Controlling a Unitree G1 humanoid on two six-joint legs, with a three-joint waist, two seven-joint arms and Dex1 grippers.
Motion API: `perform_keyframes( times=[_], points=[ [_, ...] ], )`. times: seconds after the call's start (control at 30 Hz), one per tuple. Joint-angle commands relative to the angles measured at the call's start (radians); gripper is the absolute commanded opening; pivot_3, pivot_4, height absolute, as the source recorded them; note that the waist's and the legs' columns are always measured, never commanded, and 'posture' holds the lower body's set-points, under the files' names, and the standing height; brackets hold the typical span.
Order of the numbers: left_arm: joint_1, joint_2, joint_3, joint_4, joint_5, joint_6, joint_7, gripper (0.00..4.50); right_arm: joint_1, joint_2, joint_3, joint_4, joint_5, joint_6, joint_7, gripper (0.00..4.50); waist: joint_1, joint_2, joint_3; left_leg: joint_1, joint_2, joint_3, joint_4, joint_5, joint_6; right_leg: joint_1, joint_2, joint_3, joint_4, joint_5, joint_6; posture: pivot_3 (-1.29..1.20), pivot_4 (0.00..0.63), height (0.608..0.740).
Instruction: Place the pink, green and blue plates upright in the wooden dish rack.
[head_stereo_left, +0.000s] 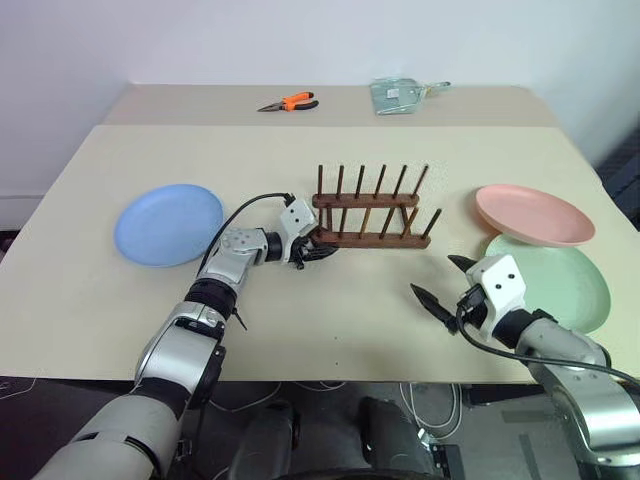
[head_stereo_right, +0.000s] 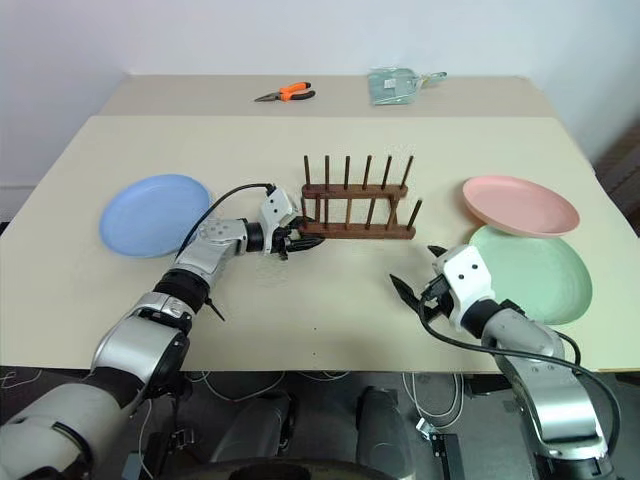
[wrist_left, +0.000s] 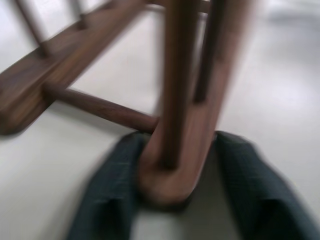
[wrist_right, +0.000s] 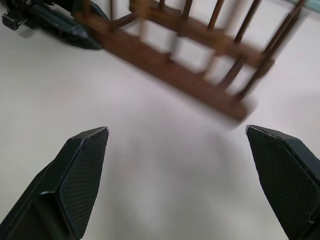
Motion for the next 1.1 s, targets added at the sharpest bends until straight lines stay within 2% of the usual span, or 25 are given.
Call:
perform_keyframes(
  times=[0.03,0.1,0.27,0.3,0.37,0.47,0.5,0.57,0.6,0.63,0.73,0.87,0.9,0.97,1.1],
  points=[
    [0.038,0.01,-0.016,-0.037,0.016,-0.032,-0.07,0.78,0.014,-0.019,-0.038,-0.059,0.001,0.008,0.001,4.5,-0.001,0.0,0.0,0.0,0.0,0.0,0.0,0.0,0.0,0.0,0.0,0.0,0.0,0.0,0.0,0.0,0.15,0.74],
    [0.07,0.029,-0.022,-0.101,0.018,-0.036,-0.102,0.78,0.03,-0.037,-0.06,-0.061,-0.003,0.005,0.013,4.5,-0.001,0.0,0.0,0.0,0.0,0.0,-0.001,0.0,0.0,0.0,0.0,0.0,0.0,0.0,0.0,0.0,0.15,0.74],
    [0.246,0.155,-0.054,-0.442,-0.026,0.039,-0.278,0.78,0.052,-0.102,-0.173,-0.063,0.042,0.023,0.073,4.5,-0.009,0.001,0.0,0.0,0.001,0.0,-0.002,0.0,0.0,-0.001,0.0,0.0,0.0,0.002,-0.003,0.0,0.15,0.74],
    [0.272,0.177,-0.057,-0.494,-0.034,0.063,-0.296,1.81,0.055,-0.113,-0.187,-0.052,0.042,0.019,0.084,4.5,-0.008,0.001,-0.001,0.0,0.001,0.0,-0.002,0.0,0.0,-0.001,0.0,0.0,0.001,0.002,-0.003,0.0,0.15,0.74],
    [0.311,0.21,-0.055,-0.561,-0.044,0.091,-0.311,2.69,0.059,-0.128,-0.206,-0.021,0.032,0.005,0.101,4.5,-0.005,0.001,-0.001,0.0,0.001,0.0,-0.001,0.0,0.0,-0.001,0.0,0.0,0.001,0.002,-0.004,0.0,0.15,0.74],
    [0.325,0.224,-0.037,-0.549,-0.006,0.079,-0.231,4.17,0.061,-0.149,-0.202,0.016,0.013,-0.012,0.129,4.5,0.002,0.001,-0.001,0.0,0.001,0.0,-0.001,0.0,0.0,0.0,0.0,0.0,0.0,0.001,-0.004,0.0,0.15,0.74],
    [0.327,0.233,-0.034,-0.54,0.006,0.092,-0.21,4.43,0.06,-0.154,-0.196,0.021,0.013,-0.014,0.14,4.5,0.003,0.001,-0.001,0.0,0.001,0.0,0.0,0.0,0.0,0.0,0.0,0.0,0.0,0.001,-0.004,0.0,0.15,0.74],
    [0.343,0.26,-0.026,-0.542,0.013,0.136,-0.182,4.43,0.063,-0.161,-0.179,0.016,0.027,-0.009,0.169,4.5,0.001,0.001,-0.001,0.0,0.001,0.0,0.0,0.0,0.001,0.0,0.0,0.0,0.0,0.0,-0.002,0.0,0.15,0.74],
    [0.354,0.274,-0.023,-0.551,0.01,0.153,-0.179,4.5,0.064,-0.163,-0.169,0.009,0.035,0.001,0.181,3.97,-0.001,0.002,-0.001,0.0,0.001,0.0,0.0,0.0,0.001,0.001,0.0,0.0,0.0,-0.001,0.0,0.0,0.15,0.74],
    [0.38,0.292,-0.017,-0.589,-0.011,0.195,-0.191,4.21,0.066,-0.164,-0.153,0.0,0.038,0.009,0.192,3.67,-0.004,0.003,-0.002,0.001,0.001,0.0,-0.001,0.0,0.001,0.001,0.0,0.0,0.0,-0.001,0.0,0.0,0.15,0.74],
    [0.482,0.344,-0.016,-0.765,-0.095,0.342,-0.25,3.2,0.047,-0.149,-0.088,-0.012,0.024,0.032,0.186,2.21,-0.025,0.004,-0.004,0.003,0.003,0.0,-0.003,0.0,0.0,0.0,0.001,0.0,0.001,-0.001,0.0,0.0,0.15,0.74],
    [0.588,0.333,-0.039,-0.996,-0.168,0.506,-0.203,1.26,-0.002,-0.119,0.026,0.009,-0.045,0.045,0.13,0.16,-0.026,0.007,-0.006,0.003,0.003,0.0,-0.004,0.0,0.0,0.0,0.001,0.001,0.001,-0.003,-0.003,0.0,0.15,0.74],
    [0.605,0.312,-0.046,-1.03,-0.168,0.531,-0.167,0.79,-0.021,-0.105,0.054,0.025,-0.068,0.048,0.104,0.0,-0.023,0.007,-0.006,0.003,0.003,0.0,-0.003,0.0,0.0,0.0,0.0,0.001,0.001,-0.003,-0.003,0.0,0.15,0.74],
    [0.617,0.249,-0.055,-1.042,-0.132,0.542,-0.061,0.79,-0.059,-0.081,0.113,0.078,-0.128,0.041,0.061,0.0,-0.009,0.007,-0.006,0.001,0.002,-0.001,-0.002,0.0,0.0,0.001,-0.001,0.0,0.001,-0.003,-0.003,0.0,0.15,0.74],
    [0.58,0.13,-0.067,-0.941,0.011,0.485,0.203,0.79,-0.15,-0.023,0.188,0.196,-0.22,0.018,-0.023,0.0,0.016,0.006,-0.007,0.0,0.0,-0.001,0.001,0.0,0.001,0.002,-0.001,0.0,-0.001,-0.003,-0.003,0.0,0.15,0.74]
  ],
)
